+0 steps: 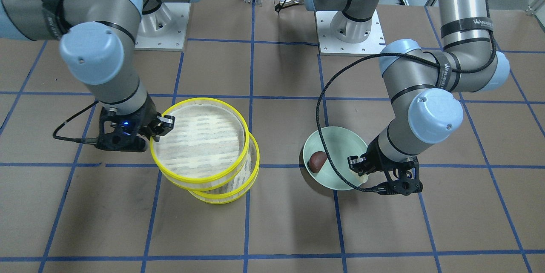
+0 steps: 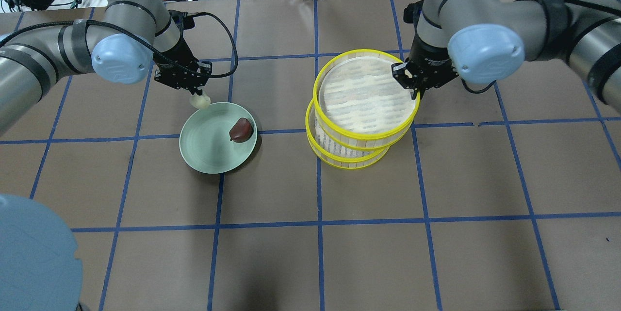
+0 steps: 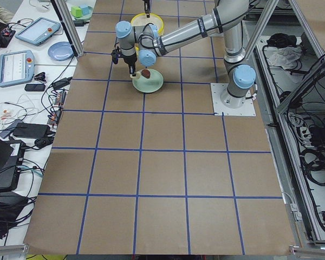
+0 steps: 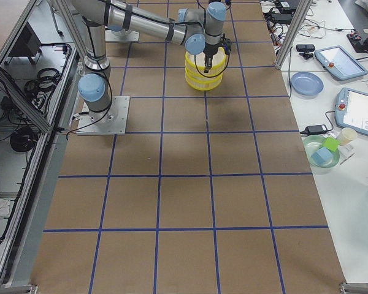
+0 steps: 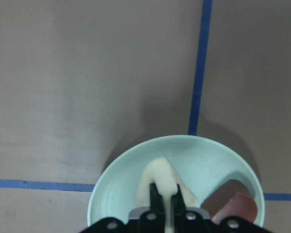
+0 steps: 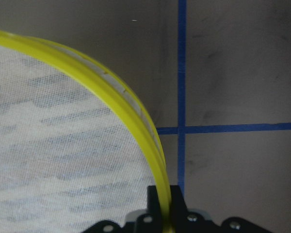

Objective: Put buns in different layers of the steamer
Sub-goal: 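Lift the top steamer tier aside with right gripper while left lifts bun, then lower the white bun into the bottom steamer tier and open the left gripper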

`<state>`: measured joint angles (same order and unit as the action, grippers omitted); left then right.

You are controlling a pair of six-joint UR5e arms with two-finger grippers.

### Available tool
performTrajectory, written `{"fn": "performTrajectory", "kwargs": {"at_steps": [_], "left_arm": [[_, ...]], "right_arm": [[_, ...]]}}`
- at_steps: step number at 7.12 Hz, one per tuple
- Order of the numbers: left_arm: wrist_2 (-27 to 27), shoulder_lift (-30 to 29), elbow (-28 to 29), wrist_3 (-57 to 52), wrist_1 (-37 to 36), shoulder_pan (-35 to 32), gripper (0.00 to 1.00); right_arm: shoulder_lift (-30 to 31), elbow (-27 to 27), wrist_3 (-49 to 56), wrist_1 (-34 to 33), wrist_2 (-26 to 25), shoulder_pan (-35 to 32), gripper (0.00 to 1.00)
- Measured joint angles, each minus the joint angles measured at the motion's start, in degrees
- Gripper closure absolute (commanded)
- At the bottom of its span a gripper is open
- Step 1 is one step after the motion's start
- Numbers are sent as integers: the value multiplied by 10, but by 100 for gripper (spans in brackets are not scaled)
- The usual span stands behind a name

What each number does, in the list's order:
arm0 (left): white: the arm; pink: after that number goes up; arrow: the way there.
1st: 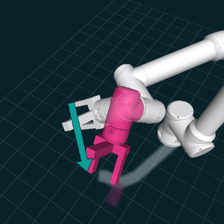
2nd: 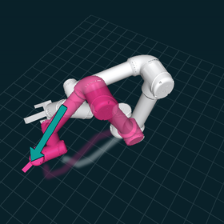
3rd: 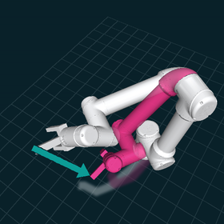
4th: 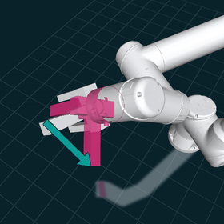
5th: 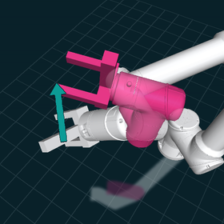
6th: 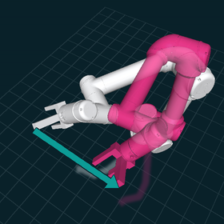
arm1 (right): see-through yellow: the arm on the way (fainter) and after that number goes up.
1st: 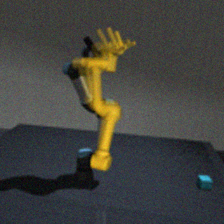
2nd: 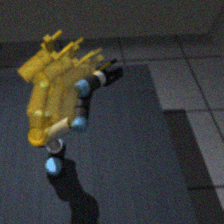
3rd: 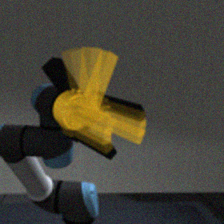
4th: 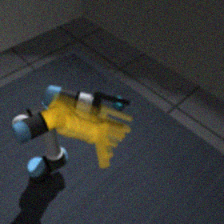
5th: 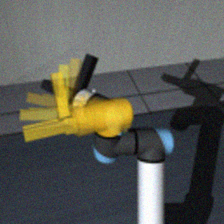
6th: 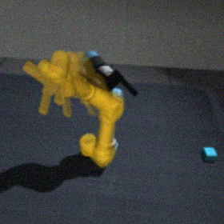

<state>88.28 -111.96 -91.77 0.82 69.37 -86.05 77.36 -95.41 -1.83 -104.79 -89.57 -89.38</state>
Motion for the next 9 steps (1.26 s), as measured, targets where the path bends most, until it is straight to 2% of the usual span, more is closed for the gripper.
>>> {"fn": "performTrajectory", "kwargs": {"at_steps": [1,3,5,7,8,9], "left_arm": [[0,7,19,19,26,-17,96],[-16,6,35,142,36,-84,96],[-30,-22,39,299,-7,-177,96],[-59,-52,40,414,-67,-238,93],[-71,-62,40,443,-85,-251,67],[-76,-68,39,455,-92,-256,53]], "right_arm": [[3,12,52,23,8,48,100],[-8,17,162,33,8,119,100],[-16,16,191,33,8,138,100],[-19,15,192,36,13,140,100],[-19,14,191,38,14,140,100],[-19,14,190,38,15,140,100]]}}
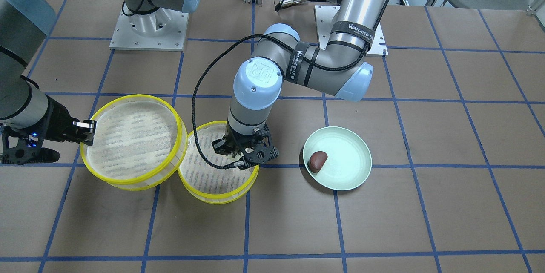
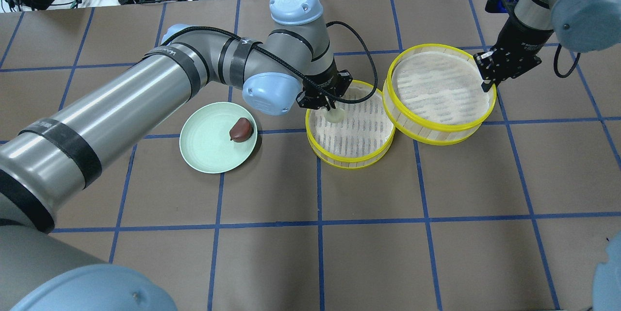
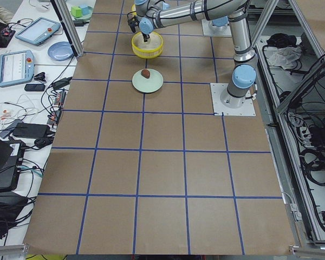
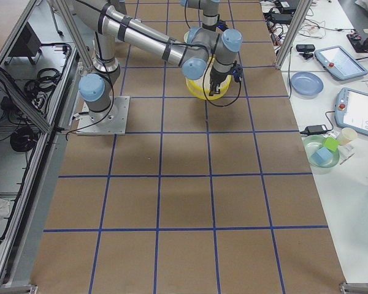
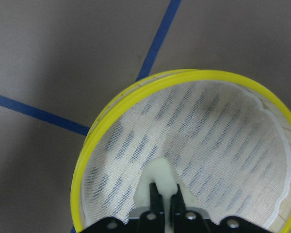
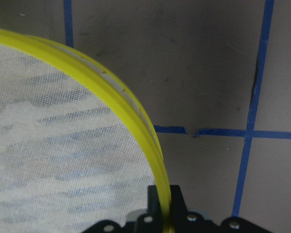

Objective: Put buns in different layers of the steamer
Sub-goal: 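Lower the white bun into the bottom steamer tier and open the left gripper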

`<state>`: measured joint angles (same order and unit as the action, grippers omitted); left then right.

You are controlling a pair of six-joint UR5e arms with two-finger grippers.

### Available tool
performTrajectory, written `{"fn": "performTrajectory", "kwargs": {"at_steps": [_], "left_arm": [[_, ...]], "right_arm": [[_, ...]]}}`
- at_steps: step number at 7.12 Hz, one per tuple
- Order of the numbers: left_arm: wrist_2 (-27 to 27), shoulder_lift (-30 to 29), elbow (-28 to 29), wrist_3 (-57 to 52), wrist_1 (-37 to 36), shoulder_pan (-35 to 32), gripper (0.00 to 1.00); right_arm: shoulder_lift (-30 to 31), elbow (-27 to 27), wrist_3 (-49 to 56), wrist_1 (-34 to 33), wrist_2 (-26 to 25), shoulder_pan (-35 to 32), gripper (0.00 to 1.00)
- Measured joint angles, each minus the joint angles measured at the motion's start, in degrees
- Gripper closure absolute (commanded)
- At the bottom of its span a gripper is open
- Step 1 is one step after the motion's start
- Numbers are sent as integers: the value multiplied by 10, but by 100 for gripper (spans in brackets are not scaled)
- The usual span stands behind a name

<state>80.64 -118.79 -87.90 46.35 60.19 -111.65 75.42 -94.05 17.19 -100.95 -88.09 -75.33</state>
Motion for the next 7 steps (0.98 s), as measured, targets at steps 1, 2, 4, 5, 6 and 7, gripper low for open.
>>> {"fn": "performTrajectory", "kwargs": {"at_steps": [1,2,4,5,6,7], "left_arm": [[-2,-4,-2,6,-3,-2,36],[-2,-6,-3,9,-4,-3,34],[0,-6,-4,7,-5,-3,24],[2,-5,-4,5,-6,-3,23],[3,-4,-4,3,-6,-3,23],[4,-3,-4,3,-6,-3,19]], "right_arm": [[0,0,-1,1,1,0,100],[0,-1,-1,1,1,0,100],[0,-1,-3,0,1,-1,100],[1,-1,-5,-2,1,-2,100],[1,-1,-8,-3,1,-4,100],[1,-1,-13,-3,1,-5,100]]}}
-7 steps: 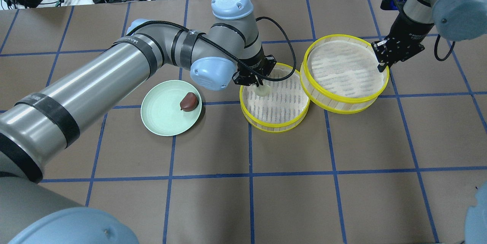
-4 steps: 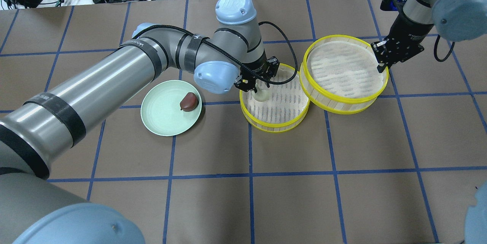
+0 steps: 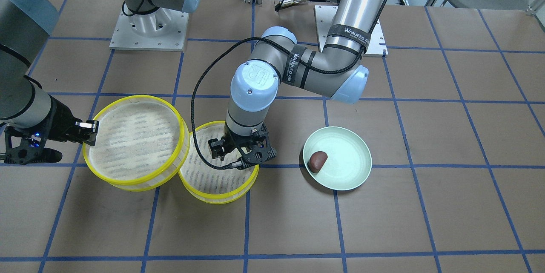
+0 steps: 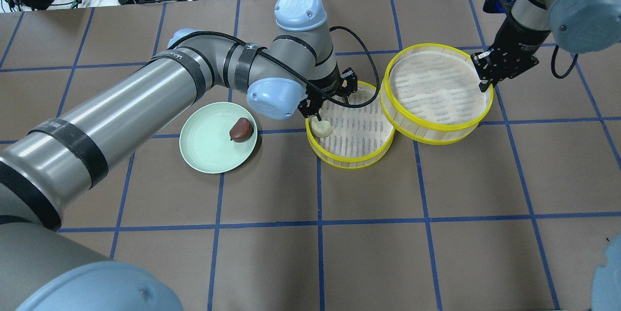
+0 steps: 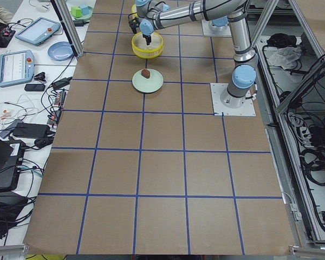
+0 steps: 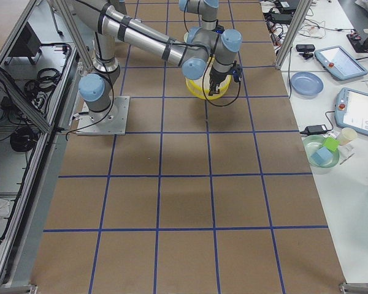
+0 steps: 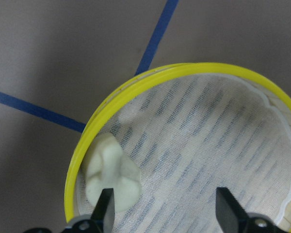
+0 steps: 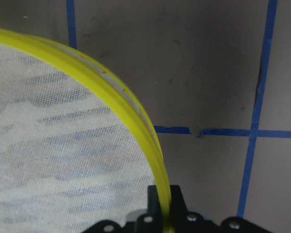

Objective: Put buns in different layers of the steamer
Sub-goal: 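Lower the white bun into the bottom steamer tier and open the left gripper, then restack the top tier with right gripper while left reaches the brown bun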

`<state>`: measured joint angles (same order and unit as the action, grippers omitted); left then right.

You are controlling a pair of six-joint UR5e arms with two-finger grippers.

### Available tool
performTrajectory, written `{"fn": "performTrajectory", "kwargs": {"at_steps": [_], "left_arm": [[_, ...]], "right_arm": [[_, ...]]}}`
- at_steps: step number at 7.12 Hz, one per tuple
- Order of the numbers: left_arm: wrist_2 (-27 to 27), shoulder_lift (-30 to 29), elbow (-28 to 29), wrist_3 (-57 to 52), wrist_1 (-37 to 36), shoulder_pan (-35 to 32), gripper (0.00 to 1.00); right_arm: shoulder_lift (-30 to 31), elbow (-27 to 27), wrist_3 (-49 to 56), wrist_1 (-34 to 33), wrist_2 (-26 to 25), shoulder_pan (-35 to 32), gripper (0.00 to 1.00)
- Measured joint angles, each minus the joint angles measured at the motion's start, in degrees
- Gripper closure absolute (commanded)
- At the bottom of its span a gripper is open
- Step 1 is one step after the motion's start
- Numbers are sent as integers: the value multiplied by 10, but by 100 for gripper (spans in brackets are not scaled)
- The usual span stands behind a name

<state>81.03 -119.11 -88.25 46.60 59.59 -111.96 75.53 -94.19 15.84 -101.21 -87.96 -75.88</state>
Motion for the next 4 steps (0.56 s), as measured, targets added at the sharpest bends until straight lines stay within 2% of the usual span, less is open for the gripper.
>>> {"fn": "performTrajectory", "kwargs": {"at_steps": [2,4], "left_arm": [[6,10,2,-33,3,11,17],[34,31,-4,-155,29,71,17]], "right_arm": [[0,0,-22,1,0,-13,100],[-1,-1,-62,0,-1,-50,100]]}}
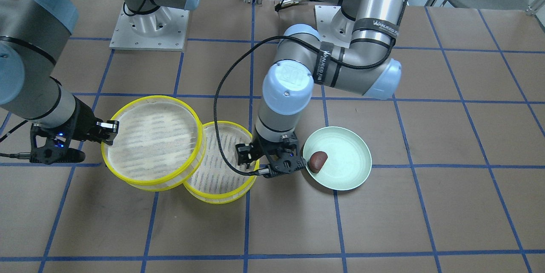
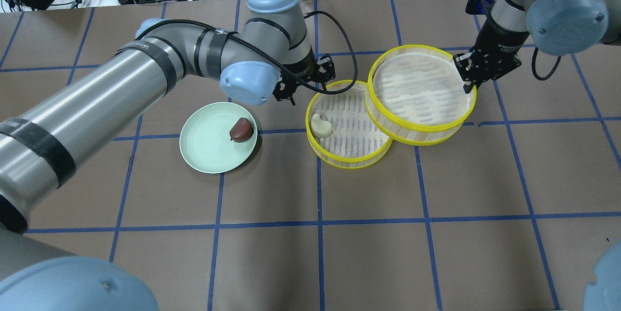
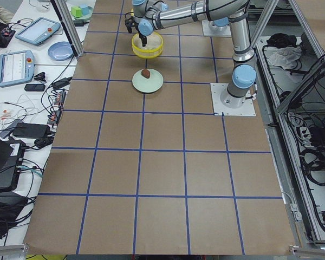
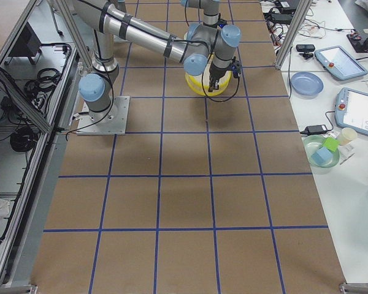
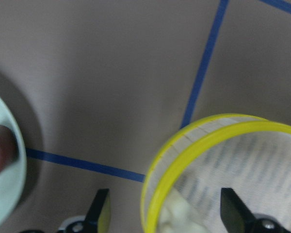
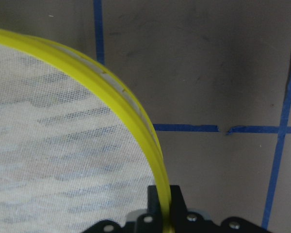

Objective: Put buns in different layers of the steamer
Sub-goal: 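Restack the top tier with right gripper while left reaches the brown bun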

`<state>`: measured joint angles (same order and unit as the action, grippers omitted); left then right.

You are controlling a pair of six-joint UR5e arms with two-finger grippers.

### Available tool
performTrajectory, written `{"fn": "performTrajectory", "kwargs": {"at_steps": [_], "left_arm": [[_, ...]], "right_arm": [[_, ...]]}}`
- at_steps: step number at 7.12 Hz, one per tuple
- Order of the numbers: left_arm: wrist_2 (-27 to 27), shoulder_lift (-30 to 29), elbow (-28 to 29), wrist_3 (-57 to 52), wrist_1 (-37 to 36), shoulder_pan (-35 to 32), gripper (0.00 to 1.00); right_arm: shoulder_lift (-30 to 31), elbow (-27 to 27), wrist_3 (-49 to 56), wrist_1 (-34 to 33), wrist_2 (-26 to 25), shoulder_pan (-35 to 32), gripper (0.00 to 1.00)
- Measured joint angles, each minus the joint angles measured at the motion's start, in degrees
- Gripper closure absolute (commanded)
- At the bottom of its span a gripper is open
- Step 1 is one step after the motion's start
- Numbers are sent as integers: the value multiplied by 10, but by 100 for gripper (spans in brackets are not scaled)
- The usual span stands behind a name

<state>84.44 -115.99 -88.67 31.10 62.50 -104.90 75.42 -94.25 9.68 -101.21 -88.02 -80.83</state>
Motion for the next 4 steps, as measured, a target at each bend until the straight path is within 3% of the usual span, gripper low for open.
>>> {"fn": "performTrajectory", "kwargs": {"at_steps": [2,4], "left_arm": [[10,22,-35,-159,33,75,18],[11,38,-98,-251,35,116,18]], "right_arm": [[-10,-1,-80,-14,-1,-56,100],[-34,-5,-130,-60,-16,-110,100]]}}
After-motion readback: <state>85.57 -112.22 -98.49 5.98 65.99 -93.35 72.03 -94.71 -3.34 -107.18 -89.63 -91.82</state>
